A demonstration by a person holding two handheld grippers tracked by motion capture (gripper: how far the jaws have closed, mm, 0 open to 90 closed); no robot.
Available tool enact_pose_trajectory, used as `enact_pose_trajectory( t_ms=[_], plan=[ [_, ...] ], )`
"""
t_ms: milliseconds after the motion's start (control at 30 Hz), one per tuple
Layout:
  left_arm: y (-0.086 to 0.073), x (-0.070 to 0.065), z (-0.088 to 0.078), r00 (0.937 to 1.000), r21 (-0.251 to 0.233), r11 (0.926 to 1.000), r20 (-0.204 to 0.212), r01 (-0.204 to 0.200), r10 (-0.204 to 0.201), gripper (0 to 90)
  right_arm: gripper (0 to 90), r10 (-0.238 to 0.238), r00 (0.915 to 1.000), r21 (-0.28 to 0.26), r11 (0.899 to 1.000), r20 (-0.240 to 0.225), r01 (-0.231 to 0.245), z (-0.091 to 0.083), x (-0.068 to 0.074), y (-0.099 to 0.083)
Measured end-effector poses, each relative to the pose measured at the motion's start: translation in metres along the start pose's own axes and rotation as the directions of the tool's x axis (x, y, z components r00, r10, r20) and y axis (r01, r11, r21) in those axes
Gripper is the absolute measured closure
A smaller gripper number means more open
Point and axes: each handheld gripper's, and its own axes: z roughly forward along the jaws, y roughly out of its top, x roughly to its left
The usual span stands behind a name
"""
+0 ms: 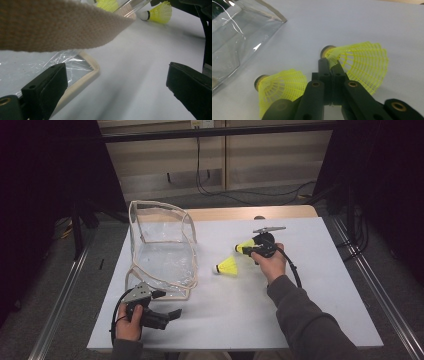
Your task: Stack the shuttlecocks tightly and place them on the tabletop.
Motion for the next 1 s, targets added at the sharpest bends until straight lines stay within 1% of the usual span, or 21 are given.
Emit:
enact_pose_trajectory(
  t_ms=[133,200,367,533,633,867,1000],
  plan=[
    [0.0,-0.001,0.0,1.0,0.003,1.0,0.001,-0.001,0.001,3.7,89.6,-0.01,0.9999,-0.002,1.0,0.001,0.01,-0.009,0.0,0.001],
    [0.001,-0.001,0.0,1.0,-0.004,1.0,0.0,-0.003,0.003,3.7,89.6,-0.003,1.0,-0.005,1.0,-0.003,0.003,-0.014,-0.002,0.001],
    [0.0,-0.001,0.0,1.0,-0.008,1.0,-0.001,0.0,0.0,3.7,89.6,-0.013,0.9999,-0.005,1.0,-0.007,0.013,-0.023,-0.003,0.0],
    [0.001,-0.002,0.001,1.0,0.001,1.0,0.001,-0.003,0.003,3.7,89.7,-0.015,0.9995,-0.004,1.0,-0.028,0.015,-0.029,-0.004,-0.002],
    [0.001,-0.002,0.001,1.0,0.0,1.0,-0.001,-0.002,0.002,3.7,89.7,-0.022,0.9993,-0.004,1.0,-0.031,0.022,-0.032,-0.004,-0.002],
    [0.001,-0.003,0.001,1.0,-0.006,1.0,0.005,-0.002,0.002,3.7,89.7,-0.016,0.9992,-0.011,1.0,-0.037,0.016,-0.041,-0.007,-0.002],
    [0.001,-0.002,0.001,1.0,-0.004,1.0,0.002,-0.003,0.003,3.7,89.7,-0.019,0.9989,-0.003,1.0,-0.043,0.019,-0.043,-0.009,-0.005]
  ],
)
